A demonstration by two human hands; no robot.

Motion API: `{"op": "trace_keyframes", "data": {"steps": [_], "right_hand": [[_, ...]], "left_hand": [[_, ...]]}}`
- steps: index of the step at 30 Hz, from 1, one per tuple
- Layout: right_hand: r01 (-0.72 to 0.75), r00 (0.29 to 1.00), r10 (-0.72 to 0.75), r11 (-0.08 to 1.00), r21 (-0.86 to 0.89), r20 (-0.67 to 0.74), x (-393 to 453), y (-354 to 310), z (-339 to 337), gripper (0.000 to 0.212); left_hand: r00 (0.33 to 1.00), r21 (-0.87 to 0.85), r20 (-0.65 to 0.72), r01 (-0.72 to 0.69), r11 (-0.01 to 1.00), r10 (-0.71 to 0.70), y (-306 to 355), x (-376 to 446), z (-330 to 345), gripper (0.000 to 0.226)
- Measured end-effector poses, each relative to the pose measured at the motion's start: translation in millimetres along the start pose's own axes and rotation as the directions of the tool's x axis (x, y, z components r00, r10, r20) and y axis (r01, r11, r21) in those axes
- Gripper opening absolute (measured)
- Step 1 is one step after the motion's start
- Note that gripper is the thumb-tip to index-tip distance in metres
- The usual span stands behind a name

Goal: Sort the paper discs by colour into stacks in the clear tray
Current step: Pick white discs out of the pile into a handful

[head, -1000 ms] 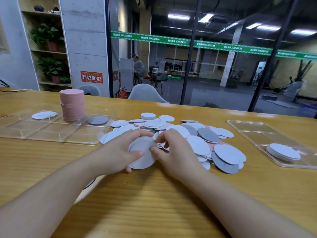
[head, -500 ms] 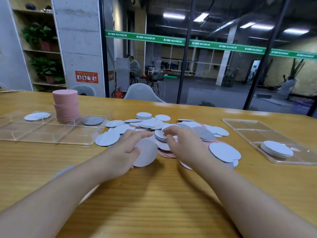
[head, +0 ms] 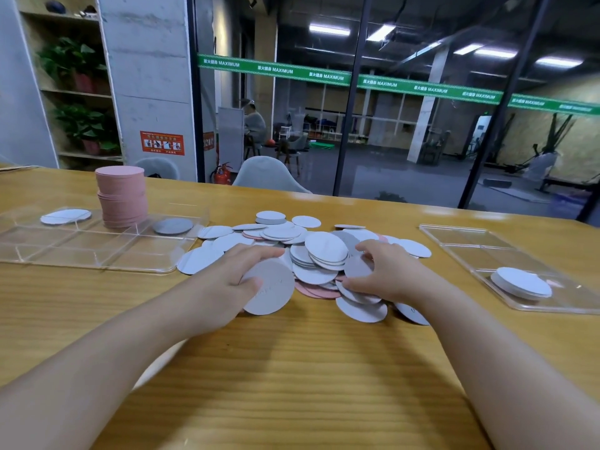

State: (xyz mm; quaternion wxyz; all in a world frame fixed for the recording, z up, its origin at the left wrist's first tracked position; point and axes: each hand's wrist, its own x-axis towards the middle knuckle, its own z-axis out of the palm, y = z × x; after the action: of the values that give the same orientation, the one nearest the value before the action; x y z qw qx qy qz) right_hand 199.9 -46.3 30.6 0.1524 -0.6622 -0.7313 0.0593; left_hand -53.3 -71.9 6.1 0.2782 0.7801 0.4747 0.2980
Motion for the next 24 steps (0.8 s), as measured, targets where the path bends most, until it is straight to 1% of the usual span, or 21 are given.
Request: {"op": "trace_keyframes", "data": {"steps": [2,4,7,10,12,16,20,24], "right_hand": [[-0.006,0.999,0.007,0.999,0.038,-0.042,0.8,-0.7,0.4,0.071],[0.003,0.990,0.013,0.993,0.115,-0.141,3.6,-2.8,1.1,0.071],[0.083,0.949,-0.035,0.986,0.144,-0.312,11.7,-11.1,9.8,0.065],[0.134,0.923,-0.063,0.977,0.164,-0.381,23.6,-21.9,25.2,0.063],[0.132,0.921,-0.063,0.979,0.156,-0.385,30.6,-25.1,35.6,0.063],[0.096,0.942,-0.058,0.990,0.100,-0.330,32.8,-21.3,50.5,0.064],[0.080,0.947,-0.029,0.986,0.148,-0.319,31.2,-18.2,52.1,0.065],[0.090,0.961,-0.054,0.989,0.121,-0.273,27.9,-20.1,51.7,0.069]], "left_hand": [[1.000,0.009,-0.001,0.002,1.000,-0.002,0.5,-0.3,0.1,0.047],[1.000,0.014,0.001,0.004,1.000,-0.004,1.6,-0.7,0.1,0.046],[1.000,0.021,0.001,0.005,1.000,-0.005,3.3,-1.1,-0.2,0.046],[1.000,0.021,0.000,0.009,1.000,-0.009,5.3,-1.1,-0.4,0.046],[1.000,0.021,0.001,0.006,1.000,-0.006,5.8,-1.5,-0.7,0.046],[1.000,0.025,0.006,0.007,1.000,-0.007,3.9,-1.4,-1.7,0.046],[1.000,0.040,0.008,0.004,0.999,-0.004,4.5,-1.5,-1.6,0.044],[1.000,0.047,0.008,0.005,0.999,-0.006,5.5,-2.0,-1.8,0.045]]}}
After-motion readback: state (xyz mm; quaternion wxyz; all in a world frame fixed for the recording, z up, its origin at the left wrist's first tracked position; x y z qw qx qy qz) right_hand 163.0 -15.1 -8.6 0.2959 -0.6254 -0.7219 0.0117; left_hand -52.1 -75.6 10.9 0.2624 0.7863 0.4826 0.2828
